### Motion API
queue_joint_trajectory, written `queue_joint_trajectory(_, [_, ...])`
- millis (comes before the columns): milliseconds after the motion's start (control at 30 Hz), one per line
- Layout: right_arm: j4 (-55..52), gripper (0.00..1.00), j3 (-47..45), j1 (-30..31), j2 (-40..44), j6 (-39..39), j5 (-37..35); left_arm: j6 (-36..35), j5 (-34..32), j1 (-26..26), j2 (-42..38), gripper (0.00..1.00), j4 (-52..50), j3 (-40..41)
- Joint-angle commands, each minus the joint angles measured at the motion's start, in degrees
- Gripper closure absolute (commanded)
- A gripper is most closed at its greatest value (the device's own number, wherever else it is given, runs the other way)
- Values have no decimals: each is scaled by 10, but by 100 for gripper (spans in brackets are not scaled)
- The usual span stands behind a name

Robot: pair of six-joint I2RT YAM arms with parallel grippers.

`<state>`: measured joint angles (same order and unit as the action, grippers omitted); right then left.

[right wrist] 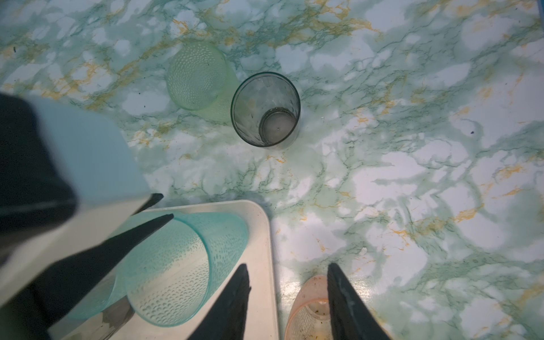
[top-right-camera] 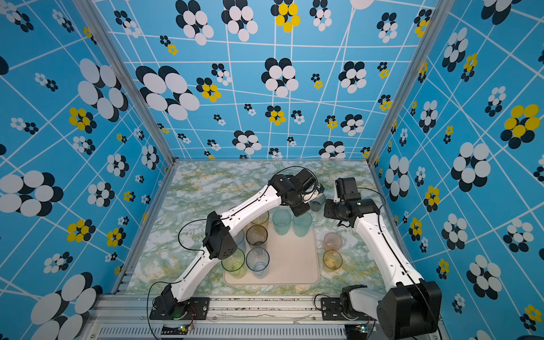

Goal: Place the glasses into the tray
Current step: Place the glass on the tray, then pick up the glass from the top-center of the table.

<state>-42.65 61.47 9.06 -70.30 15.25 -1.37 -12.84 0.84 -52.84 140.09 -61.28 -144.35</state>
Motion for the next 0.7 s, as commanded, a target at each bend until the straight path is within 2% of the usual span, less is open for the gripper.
queue_joint_trajectory(0, [1,54,-4,-3,4,-2,2,18,6,14,-62,81,67,44])
queue_joint_trajectory(233, [-2,54,-4,-3,3,-7,-5,67,28,66,-230,82,245,202])
queue_joint_trajectory(333, [-1,55,10,-3,0,-14,-8,116,24,105,-336,82,331,314])
queue_joint_trajectory(467, [2,57,47,-3,-16,-24,3,217,47,192,-507,85,419,492])
queue_joint_trajectory(667, [19,61,126,-3,-83,-36,45,270,6,286,-676,84,420,704])
